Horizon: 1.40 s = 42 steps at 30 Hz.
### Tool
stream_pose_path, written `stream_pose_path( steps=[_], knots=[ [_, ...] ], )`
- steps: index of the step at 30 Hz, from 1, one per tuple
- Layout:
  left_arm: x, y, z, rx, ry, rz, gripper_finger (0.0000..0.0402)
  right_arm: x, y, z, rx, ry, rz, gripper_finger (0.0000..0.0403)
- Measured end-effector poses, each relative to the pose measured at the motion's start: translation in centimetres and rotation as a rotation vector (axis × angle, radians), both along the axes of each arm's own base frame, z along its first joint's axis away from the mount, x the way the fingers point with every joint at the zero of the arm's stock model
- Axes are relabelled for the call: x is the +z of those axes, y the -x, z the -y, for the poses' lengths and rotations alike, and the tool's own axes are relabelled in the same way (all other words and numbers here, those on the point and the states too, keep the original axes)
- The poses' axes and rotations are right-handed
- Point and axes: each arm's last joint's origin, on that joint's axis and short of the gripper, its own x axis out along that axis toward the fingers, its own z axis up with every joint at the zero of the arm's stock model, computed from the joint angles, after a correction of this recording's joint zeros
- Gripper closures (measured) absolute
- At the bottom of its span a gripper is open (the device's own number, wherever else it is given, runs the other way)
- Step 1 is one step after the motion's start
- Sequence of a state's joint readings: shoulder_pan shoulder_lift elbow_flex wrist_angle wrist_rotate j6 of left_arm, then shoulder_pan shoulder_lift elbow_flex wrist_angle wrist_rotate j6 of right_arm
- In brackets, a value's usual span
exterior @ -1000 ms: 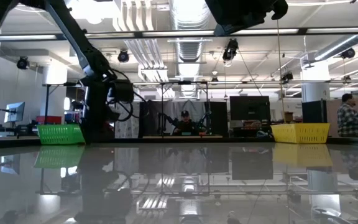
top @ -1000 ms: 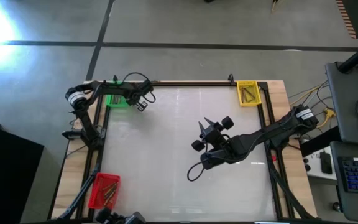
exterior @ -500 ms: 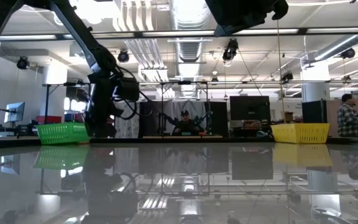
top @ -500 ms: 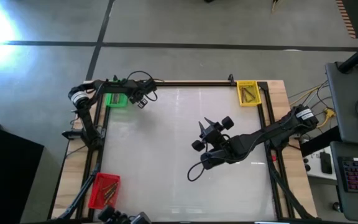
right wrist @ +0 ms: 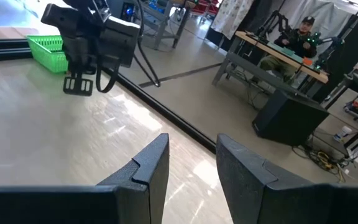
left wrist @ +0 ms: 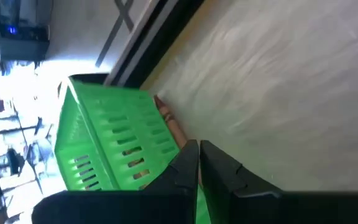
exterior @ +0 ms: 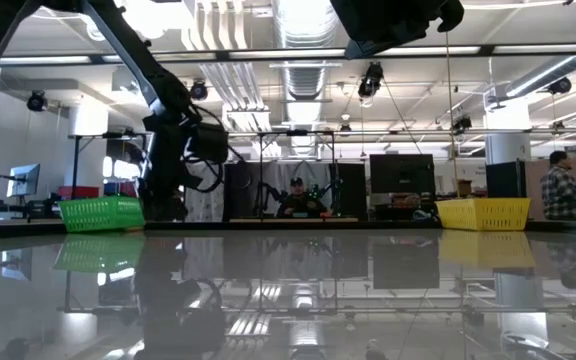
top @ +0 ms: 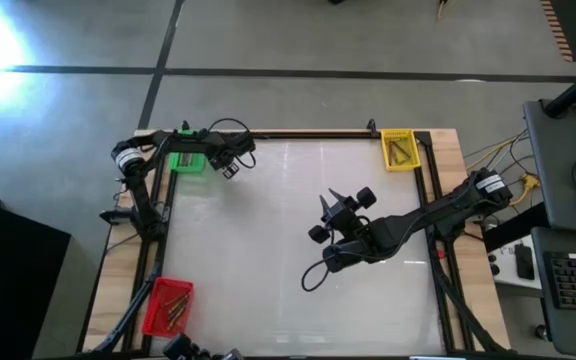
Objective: Sort crayons
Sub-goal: Adjust the green basket
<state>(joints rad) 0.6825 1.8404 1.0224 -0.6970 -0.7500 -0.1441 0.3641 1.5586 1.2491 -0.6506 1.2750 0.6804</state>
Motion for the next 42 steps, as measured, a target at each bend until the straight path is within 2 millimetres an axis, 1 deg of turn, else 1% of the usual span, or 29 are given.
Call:
stream_pose_path(
  steps=[3,6,10,14,18,25,28,31,34,36,39,42],
  knots=[
    [1.0,-0.7,0.4,-0.038,-0.015,0.018,0.0402,0.0,0.0,0.0,0.000,0.000,-0.001,0.0280],
    [2.4,-1.0,0.4,-0.052,-0.040,0.047,0.0402,0.0,0.0,0.0,0.000,0.001,-0.003,0.0280],
    [4.1,-0.6,0.0,-0.025,-0.049,0.082,0.0402,0.0,0.0,0.0,0.000,0.001,-0.004,0.0280],
    [4.9,-0.1,-0.2,0.008,-0.018,0.159,0.0395,-0.1,0.1,0.1,0.001,0.005,-0.017,0.0280],
    [5.4,0.4,-0.1,0.049,-0.035,0.187,0.0361,-0.2,0.2,0.1,0.009,-0.014,-0.035,0.0280],
    [6.7,1.3,0.2,0.118,-0.087,0.207,0.0269,-0.4,0.3,0.1,0.006,-0.015,-0.039,0.0280],
    [6.7,1.7,0.1,0.134,-0.079,0.204,0.0238,-0.4,0.3,0.1,0.006,-0.016,-0.037,0.0280],
    [6.2,2.0,-0.2,0.149,-0.055,0.199,0.0224,-0.4,0.3,0.1,0.006,-0.016,-0.037,0.0280],
    [5.6,2.5,-0.5,0.173,-0.039,0.183,0.0223,-0.4,0.3,0.1,0.007,-0.017,-0.038,0.0280],
    [5.4,2.9,-0.8,0.205,-0.041,0.184,0.0230,-0.4,0.3,0.1,0.010,-0.022,-0.040,0.0280],
    [4.9,3.4,-1.1,0.241,-0.033,0.173,0.0253,-0.5,0.3,0.1,0.015,-0.030,-0.043,0.0280],
    [4.3,3.6,-1.2,0.248,-0.012,0.159,0.0291,-0.5,0.3,0.1,0.015,-0.030,-0.044,0.0280]
  ],
)
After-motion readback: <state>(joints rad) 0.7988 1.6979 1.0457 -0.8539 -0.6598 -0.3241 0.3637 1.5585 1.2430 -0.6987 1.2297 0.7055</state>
